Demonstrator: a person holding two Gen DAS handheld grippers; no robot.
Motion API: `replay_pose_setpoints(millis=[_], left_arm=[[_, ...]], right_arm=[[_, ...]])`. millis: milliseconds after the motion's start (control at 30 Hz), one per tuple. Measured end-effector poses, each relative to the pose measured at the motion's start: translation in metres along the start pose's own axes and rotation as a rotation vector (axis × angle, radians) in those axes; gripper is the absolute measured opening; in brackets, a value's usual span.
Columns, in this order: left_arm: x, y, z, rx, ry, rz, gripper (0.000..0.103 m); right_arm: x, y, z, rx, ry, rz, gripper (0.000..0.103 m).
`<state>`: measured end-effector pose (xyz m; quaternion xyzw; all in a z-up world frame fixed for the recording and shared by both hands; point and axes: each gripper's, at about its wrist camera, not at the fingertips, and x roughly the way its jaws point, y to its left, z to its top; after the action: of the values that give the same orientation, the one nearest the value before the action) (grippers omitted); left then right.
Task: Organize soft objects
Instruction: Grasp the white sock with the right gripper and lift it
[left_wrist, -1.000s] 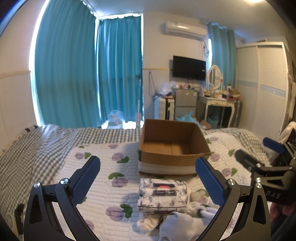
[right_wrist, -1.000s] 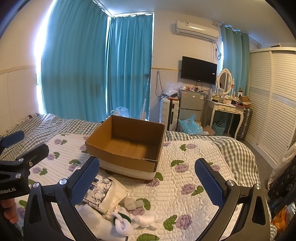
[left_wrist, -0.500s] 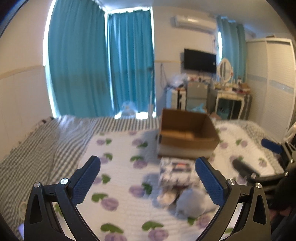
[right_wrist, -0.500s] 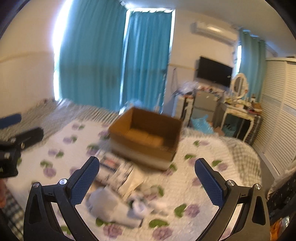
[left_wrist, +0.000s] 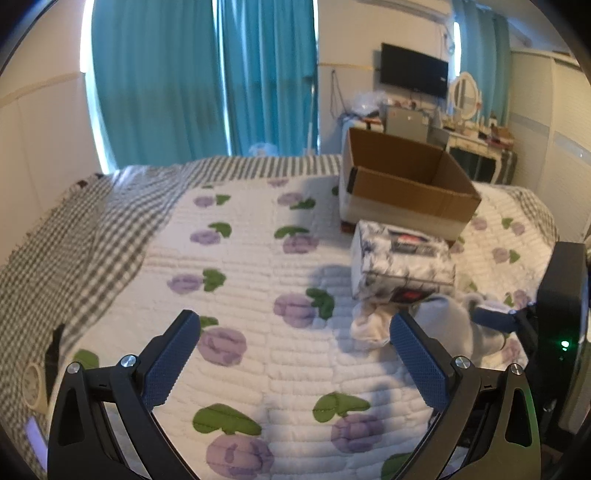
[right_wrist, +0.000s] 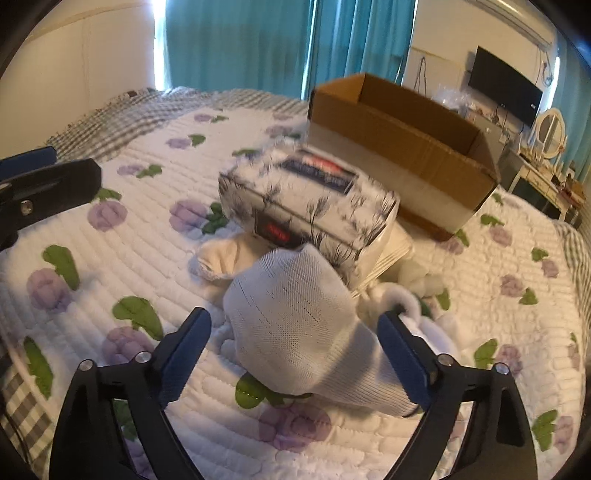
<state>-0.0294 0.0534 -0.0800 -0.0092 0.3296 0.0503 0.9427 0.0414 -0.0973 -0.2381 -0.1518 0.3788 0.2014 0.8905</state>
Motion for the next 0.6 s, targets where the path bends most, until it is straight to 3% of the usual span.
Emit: replay_pose_setpoints(millis=[67, 133, 267, 433, 600], left_arm=[[0.005, 0.001, -0.003, 0.004, 0.012, -0.001, 0.103], [0.008, 0.001, -0.005, 0.009, 0.021, -0.002, 0.103], [0.007, 0.002, -0.005, 0.011, 0.021, 0.000, 0.103], [-0.002, 0.003, 0.000, 0.006, 0.001, 0.017, 0.103], [-0.016, -0.001, 0.007, 0.003, -0.033, 0.032, 0.103]], right_arm=[[0.012, 0.000, -0.002, -0.009, 0.027, -0.011, 0.087], [0.020, 0.000, -0.003, -0.024, 0.053, -0.040, 0.075], [0.009, -0.003, 0.001, -0.008, 0.035, -0.033, 0.062], [-0.034, -0.007, 0.015, 0.047, -0.044, 0.071, 0.059], [-0.087, -0.026, 0.033, 0.149, -0.147, 0.092, 0.059]])
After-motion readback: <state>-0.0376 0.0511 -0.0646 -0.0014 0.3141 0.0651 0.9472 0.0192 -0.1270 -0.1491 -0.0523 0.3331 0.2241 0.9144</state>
